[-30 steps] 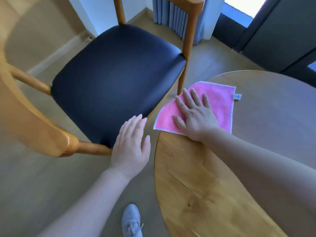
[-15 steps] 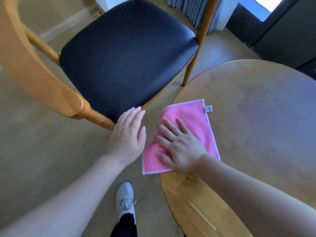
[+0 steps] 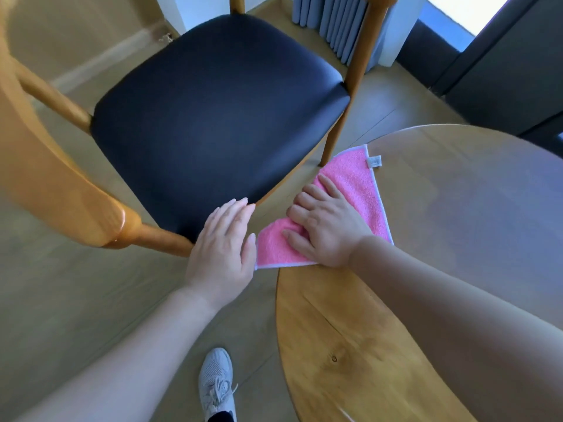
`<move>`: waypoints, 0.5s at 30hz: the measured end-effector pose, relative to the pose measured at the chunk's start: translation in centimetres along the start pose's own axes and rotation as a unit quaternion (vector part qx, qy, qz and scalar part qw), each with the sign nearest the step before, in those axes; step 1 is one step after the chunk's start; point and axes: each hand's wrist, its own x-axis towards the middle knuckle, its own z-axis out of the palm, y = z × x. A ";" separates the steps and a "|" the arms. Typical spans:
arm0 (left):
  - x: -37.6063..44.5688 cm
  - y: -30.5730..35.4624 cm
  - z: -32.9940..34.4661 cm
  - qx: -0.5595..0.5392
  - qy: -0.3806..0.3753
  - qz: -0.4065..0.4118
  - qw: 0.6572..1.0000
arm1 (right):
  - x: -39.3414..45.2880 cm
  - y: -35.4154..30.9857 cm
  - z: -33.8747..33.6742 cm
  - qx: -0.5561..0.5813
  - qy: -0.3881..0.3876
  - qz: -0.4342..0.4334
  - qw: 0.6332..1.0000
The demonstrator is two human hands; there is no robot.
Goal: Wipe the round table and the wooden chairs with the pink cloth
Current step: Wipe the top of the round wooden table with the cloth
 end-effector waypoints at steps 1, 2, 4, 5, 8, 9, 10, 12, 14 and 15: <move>0.6 0.0 0.0 0.001 0.000 0.001 1.000 | 0.5 0.9 -0.2 0.001 0.007 0.013 1.000; 1.1 0.1 0.0 0.002 0.001 0.003 1.000 | 0.9 1.9 -0.3 0.002 0.014 0.026 1.000; 2.3 0.2 0.2 0.006 -0.001 0.009 1.000 | 1.6 4.0 -0.7 0.000 0.020 0.050 0.999; 2.8 0.4 0.3 0.008 -0.002 0.013 1.000 | 1.9 4.9 -0.9 -0.001 0.022 0.062 0.998; 4.7 1.1 0.8 0.011 -0.008 0.023 1.000 | 2.4 7.4 -1.3 0.003 0.034 0.093 0.995; 5.4 1.5 1.0 0.012 -0.010 0.027 1.000 | 2.5 8.2 -1.5 0.000 0.035 0.103 0.994; 6.1 2.0 1.2 0.012 -0.011 0.031 0.999 | 2.4 9.0 -1.7 -0.004 0.033 0.113 0.993; 7.5 3.0 1.5 0.010 -0.013 0.040 0.999 | 2.2 10.6 -1.9 -0.015 0.027 0.133 0.991; 8.9 4.1 1.9 0.007 -0.015 0.049 0.999 | 1.9 12.3 -2.1 -0.022 0.031 0.155 0.987; 9.5 4.6 2.0 0.007 -0.016 0.053 0.998 | 1.7 13.2 -2.3 -0.023 0.035 0.169 0.985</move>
